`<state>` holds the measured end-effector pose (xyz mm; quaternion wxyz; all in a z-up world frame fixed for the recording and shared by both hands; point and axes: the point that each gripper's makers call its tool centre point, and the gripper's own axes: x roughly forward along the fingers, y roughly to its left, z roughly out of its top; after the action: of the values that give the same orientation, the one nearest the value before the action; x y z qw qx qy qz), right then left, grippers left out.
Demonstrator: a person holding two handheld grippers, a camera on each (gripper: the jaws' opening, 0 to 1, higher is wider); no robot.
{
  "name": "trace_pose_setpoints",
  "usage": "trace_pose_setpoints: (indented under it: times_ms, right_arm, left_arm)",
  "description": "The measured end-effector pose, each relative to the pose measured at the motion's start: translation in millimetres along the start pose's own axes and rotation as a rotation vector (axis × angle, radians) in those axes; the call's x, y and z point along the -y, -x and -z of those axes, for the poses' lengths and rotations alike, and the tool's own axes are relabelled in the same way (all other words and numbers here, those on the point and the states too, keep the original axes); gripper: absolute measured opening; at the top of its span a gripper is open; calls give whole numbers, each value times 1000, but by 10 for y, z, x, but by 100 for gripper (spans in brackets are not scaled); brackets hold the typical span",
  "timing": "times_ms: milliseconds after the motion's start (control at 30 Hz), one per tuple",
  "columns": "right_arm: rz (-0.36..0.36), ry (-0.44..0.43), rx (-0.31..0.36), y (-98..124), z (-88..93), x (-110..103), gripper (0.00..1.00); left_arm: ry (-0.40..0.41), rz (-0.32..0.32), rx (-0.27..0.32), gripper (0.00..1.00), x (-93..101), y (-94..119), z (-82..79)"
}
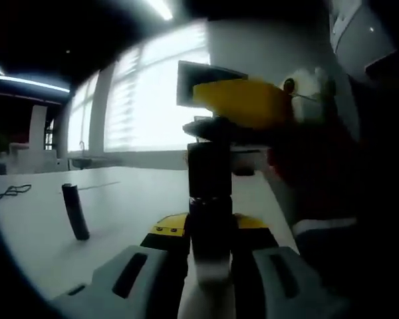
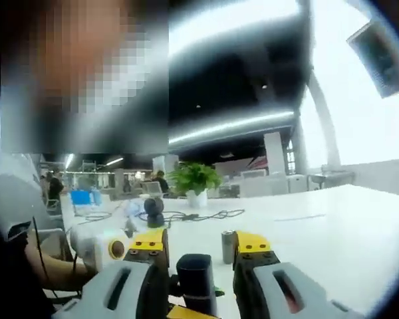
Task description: Pick up cosmetic bottle twist off cap place on table pick up cap screw tight cap place on table
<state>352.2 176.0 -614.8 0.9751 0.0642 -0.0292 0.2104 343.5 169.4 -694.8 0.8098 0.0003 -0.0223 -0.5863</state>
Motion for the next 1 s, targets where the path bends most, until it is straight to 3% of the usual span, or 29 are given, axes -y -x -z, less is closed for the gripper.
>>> trace_pose_setpoints:
  times_ms: [100,533,767,1000]
  right_arm:
    - [32,10,-58,-7,130,12,29]
    - [104,69,-155,-58,375,-2,24]
    - [129,122,-153,-69,388,-23,18]
    - [139,112,-156,-78,396,-23,16]
  left_arm:
    - [6,-8,-3,14,-7,-5,3]
    - [6,-9,-4,14,-6,1,-1]
    - [-3,-11,-4,14,0,0,0]
    - [-4,-8,-3,14,-3,0,5]
